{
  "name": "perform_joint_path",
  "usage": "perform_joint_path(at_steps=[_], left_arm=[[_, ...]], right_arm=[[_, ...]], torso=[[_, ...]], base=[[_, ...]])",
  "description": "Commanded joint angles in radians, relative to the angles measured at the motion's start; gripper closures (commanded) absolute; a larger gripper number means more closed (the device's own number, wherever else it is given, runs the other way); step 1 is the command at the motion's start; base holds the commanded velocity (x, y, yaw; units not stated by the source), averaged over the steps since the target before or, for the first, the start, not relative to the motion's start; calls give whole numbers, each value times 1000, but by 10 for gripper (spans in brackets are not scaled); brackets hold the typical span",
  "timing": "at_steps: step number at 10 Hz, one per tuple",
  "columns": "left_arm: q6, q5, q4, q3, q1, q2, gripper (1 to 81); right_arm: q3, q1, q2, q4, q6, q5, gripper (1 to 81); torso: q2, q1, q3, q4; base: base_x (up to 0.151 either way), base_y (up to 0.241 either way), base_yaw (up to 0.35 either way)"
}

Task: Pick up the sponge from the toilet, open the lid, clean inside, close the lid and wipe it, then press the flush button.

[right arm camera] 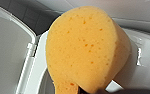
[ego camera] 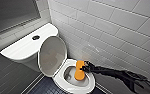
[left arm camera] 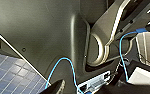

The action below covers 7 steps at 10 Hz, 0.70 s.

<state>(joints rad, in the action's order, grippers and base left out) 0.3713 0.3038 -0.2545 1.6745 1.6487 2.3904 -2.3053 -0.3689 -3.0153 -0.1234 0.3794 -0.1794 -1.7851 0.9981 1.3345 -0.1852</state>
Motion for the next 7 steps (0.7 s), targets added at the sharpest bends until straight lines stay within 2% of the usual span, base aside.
perform_joint_path(at_steps=[1,4,7], left_arm=[[11,-91,6,-41,38,-13,10],[14,-91,7,-41,38,-5,10],[14,-89,9,-62,38,-17,10]], right_arm=[[134,121,111,-27,9,-23,811],[319,72,281,-24,47,-9,811],[379,-6,356,-24,56,31,811]], torso=[[0,0,0,0],[0,0,0,0],[0,0,0,0]], base=[[0,0,0],[0,0,0],[0,0,0]])
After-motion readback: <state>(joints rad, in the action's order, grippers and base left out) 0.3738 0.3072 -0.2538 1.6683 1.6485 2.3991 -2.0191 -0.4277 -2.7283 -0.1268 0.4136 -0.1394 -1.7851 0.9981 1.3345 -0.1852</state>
